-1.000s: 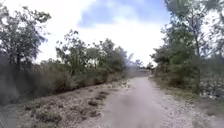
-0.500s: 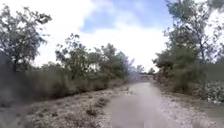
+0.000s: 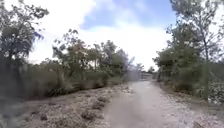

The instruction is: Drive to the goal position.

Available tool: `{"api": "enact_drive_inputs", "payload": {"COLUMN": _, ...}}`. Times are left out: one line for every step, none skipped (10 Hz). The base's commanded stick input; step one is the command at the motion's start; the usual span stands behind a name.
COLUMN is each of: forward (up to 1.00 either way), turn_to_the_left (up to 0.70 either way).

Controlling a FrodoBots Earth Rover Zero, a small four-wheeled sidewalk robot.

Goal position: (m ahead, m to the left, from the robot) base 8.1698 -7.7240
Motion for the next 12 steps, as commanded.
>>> {"api": "enact_drive_inputs", "payload": {"forward": 0.45, "turn_to_the_left": 0.00}}
{"api": "enact_drive_inputs", "payload": {"forward": 0.45, "turn_to_the_left": 0.00}}
{"api": "enact_drive_inputs", "payload": {"forward": 0.45, "turn_to_the_left": 0.00}}
{"api": "enact_drive_inputs", "payload": {"forward": 0.45, "turn_to_the_left": 0.00}}
{"api": "enact_drive_inputs", "payload": {"forward": 0.09, "turn_to_the_left": 0.00}}
{"api": "enact_drive_inputs", "payload": {"forward": 0.04, "turn_to_the_left": 0.00}}
{"api": "enact_drive_inputs", "payload": {"forward": 0.00, "turn_to_the_left": 0.00}}
{"api": "enact_drive_inputs", "payload": {"forward": 0.00, "turn_to_the_left": 0.00}}
{"api": "enact_drive_inputs", "payload": {"forward": 0.00, "turn_to_the_left": 0.00}}
{"api": "enact_drive_inputs", "payload": {"forward": 0.00, "turn_to_the_left": 0.00}}
{"api": "enact_drive_inputs", "payload": {"forward": 0.00, "turn_to_the_left": 0.00}}
{"api": "enact_drive_inputs", "payload": {"forward": 0.23, "turn_to_the_left": 0.00}}
